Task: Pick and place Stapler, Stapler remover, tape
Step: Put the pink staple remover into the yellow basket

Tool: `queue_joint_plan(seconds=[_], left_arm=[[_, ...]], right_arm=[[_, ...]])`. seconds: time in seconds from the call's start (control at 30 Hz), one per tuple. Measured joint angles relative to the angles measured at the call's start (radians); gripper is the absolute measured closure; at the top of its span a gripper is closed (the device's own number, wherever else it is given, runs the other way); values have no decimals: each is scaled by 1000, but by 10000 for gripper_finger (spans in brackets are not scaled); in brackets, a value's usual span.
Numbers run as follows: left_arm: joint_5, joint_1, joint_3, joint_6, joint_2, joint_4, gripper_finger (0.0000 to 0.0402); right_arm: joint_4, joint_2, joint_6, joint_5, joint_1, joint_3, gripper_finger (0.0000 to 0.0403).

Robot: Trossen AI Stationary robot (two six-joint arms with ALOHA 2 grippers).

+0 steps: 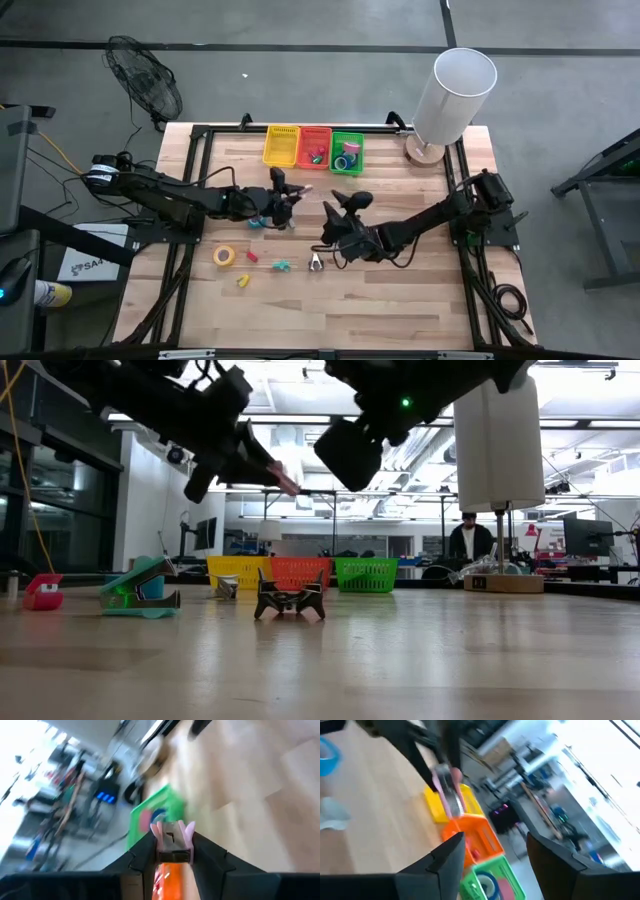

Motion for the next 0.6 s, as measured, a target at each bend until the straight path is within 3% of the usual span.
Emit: queue_joint_plan(seconds=[0.17,0.27,0.4,0.6], left_arm=[[-251,21,0,-85,0,-1,301],[-314,75,0,-150,0,-20,301],[-257,200,0,-258,0,-71,301],[-63,399,0,-401,0,-154,301]], right_arm=[[-30,0,146,54,-7,-36,198],[-48,0,227,51,-18,-55,199],[-57,0,286,52,-28,-72,198],[-61,0,300,51,-29,-72,198]])
